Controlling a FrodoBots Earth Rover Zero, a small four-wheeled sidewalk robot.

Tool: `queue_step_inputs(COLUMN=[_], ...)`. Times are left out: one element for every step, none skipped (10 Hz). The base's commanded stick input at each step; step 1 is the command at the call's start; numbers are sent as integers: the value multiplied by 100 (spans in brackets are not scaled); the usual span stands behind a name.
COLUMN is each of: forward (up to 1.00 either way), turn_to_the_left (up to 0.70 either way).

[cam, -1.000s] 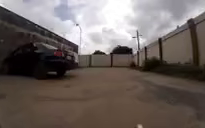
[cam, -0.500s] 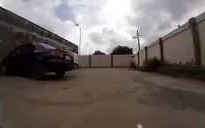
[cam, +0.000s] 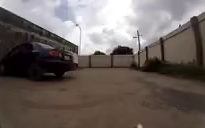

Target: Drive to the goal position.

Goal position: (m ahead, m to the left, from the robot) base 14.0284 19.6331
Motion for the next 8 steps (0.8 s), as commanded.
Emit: queue_step_inputs(forward=[30, 30, 30, 30, 30, 30, 30, 30], turn_to_the_left=[0, 0, 0, 0, 0, 0, 0, 0])
